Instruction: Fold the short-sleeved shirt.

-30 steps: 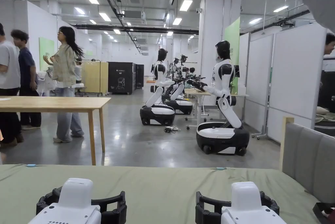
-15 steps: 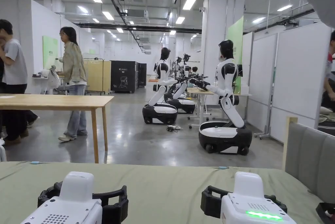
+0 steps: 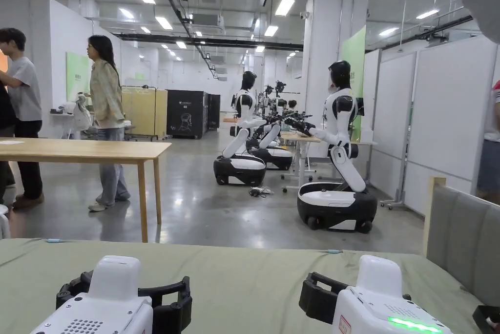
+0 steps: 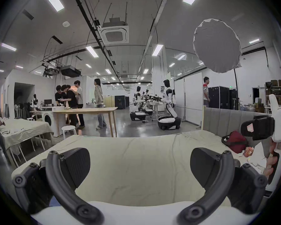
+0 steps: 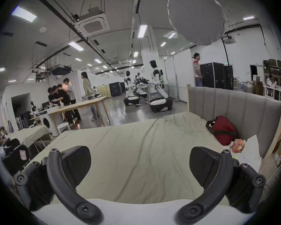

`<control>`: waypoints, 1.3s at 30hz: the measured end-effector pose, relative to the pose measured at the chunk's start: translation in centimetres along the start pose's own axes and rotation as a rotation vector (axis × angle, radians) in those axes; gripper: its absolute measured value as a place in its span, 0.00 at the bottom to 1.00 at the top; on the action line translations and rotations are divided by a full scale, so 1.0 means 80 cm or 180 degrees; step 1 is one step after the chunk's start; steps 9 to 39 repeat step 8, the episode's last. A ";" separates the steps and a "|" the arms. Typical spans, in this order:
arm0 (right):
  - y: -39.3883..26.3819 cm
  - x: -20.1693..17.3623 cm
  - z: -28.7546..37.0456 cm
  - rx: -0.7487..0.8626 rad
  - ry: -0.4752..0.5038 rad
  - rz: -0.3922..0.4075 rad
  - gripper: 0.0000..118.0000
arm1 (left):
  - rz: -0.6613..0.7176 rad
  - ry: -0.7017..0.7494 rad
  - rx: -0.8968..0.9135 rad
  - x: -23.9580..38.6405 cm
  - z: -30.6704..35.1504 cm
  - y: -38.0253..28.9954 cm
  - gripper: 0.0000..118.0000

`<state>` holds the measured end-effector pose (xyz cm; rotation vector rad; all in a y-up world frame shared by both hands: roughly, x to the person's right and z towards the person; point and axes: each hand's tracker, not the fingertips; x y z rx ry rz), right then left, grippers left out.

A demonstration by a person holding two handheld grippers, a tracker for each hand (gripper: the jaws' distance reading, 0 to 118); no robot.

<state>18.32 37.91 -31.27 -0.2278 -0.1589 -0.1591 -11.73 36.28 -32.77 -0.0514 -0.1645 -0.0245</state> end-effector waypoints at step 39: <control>-0.005 0.005 -0.004 0.0090 0.0015 0.0185 1.00 | -0.0014 0.0002 0.0004 0.003 0.002 0.000 1.00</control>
